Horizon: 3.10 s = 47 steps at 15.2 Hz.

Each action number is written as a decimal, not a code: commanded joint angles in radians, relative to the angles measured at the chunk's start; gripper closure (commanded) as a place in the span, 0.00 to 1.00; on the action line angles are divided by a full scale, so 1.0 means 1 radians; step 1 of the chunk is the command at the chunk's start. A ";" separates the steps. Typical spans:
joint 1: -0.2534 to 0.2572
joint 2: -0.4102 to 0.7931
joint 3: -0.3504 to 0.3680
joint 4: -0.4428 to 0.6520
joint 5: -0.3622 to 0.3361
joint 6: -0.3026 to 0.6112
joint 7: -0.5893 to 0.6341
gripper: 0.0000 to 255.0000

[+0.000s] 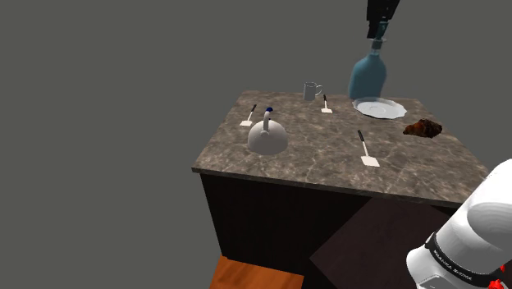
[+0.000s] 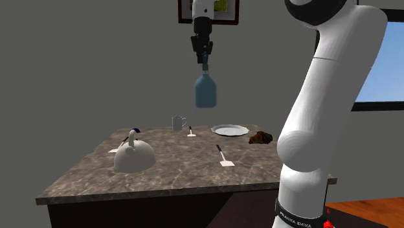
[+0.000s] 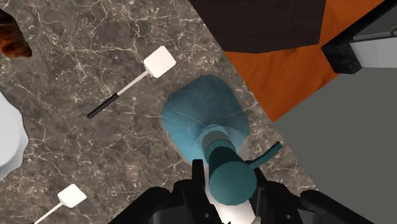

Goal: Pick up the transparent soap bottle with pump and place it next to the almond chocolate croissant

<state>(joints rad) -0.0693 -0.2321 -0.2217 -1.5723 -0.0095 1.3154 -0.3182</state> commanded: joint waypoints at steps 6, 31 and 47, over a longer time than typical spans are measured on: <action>-0.062 0.005 -0.113 0.016 -0.030 -0.011 -0.181 1.00; -0.238 0.210 -0.389 0.109 0.013 0.081 -0.632 1.00; -0.229 0.134 -0.374 -0.185 -0.028 0.312 -0.603 1.00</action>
<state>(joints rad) -0.2986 -0.0958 -0.5955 -1.7388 -0.0368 1.6100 -0.9217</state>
